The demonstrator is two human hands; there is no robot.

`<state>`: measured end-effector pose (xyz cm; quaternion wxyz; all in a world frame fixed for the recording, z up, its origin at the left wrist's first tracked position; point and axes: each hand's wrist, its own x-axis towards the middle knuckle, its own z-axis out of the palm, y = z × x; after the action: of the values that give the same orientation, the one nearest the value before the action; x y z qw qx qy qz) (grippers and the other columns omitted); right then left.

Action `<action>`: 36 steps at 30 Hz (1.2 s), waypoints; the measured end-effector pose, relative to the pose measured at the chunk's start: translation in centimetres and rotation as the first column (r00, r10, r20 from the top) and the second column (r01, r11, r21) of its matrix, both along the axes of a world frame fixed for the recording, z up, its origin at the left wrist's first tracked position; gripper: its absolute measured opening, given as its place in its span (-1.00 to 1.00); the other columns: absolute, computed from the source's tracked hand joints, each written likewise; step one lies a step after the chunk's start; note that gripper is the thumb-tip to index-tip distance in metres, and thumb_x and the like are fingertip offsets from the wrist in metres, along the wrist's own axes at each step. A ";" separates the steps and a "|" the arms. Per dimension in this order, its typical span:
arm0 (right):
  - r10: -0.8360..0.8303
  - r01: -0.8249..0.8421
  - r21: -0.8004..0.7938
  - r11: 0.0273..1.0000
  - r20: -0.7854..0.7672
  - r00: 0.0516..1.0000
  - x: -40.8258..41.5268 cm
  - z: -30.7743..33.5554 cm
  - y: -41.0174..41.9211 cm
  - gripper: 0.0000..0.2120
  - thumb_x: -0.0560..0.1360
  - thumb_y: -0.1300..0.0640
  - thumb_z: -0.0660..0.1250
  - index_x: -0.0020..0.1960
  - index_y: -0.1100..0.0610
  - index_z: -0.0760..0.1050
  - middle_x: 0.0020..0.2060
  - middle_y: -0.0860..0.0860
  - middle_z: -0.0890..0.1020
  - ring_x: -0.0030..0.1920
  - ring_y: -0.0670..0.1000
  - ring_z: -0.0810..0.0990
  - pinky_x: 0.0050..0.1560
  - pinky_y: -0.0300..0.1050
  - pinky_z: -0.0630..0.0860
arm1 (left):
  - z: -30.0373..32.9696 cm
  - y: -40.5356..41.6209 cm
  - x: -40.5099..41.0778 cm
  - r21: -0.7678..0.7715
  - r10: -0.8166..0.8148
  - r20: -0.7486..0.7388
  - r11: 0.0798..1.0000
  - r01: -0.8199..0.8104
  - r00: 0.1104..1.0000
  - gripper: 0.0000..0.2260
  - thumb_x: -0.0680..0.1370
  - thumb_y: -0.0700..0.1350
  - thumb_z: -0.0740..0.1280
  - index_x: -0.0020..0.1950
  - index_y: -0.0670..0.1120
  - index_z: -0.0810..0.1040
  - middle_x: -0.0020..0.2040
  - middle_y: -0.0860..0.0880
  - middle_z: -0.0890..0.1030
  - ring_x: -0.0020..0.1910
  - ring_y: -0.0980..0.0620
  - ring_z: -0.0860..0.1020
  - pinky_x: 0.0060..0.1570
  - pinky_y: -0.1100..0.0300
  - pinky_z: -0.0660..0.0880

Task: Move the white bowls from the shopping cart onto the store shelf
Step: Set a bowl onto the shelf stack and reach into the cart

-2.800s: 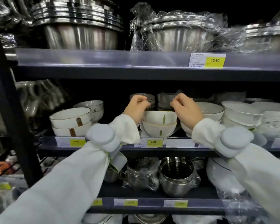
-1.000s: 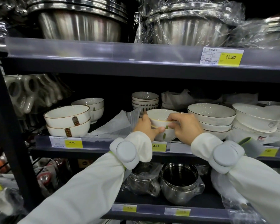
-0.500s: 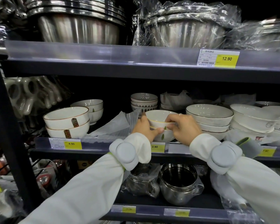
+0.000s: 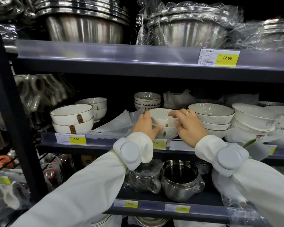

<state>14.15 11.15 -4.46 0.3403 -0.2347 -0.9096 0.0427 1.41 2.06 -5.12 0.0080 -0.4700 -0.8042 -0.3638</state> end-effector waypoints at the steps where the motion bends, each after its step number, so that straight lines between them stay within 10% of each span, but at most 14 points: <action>1: 0.006 -0.006 0.008 1.000 -0.011 1.000 0.1 0.0 -0.1 -0.69 0.51 0.27 0.11 0.21 0.09 0.43 0.11 0.07 0.53 0.17 0.13 0.34 0.22 0.03 0.35 | 0.0 -0.2 0.1 0.008 0.006 -0.026 1.000 -0.006 1.000 -0.36 0.54 0.01 0.29 0.50 -0.14 0.07 0.45 -0.11 0.28 0.40 -0.10 0.33 0.30 0.03 0.34; 36: 0.120 -0.113 0.156 0.981 -0.038 0.992 -5.2 -7.6 -11.1 -0.65 0.44 0.21 0.18 0.23 0.15 0.39 0.17 0.10 0.51 0.18 0.14 0.41 0.18 0.04 0.39 | -7.1 -12.5 -3.9 0.115 0.154 -0.401 0.986 -0.117 0.903 -0.44 0.52 -0.11 0.19 0.51 -0.03 0.12 0.55 0.07 0.12 0.55 -0.01 -0.04 0.48 0.00 0.02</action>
<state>8.92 0.00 -12.02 0.3758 -0.1530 -0.9140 -0.0020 -2.50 -10.42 -12.20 0.2218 -0.4776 -0.7986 -0.2914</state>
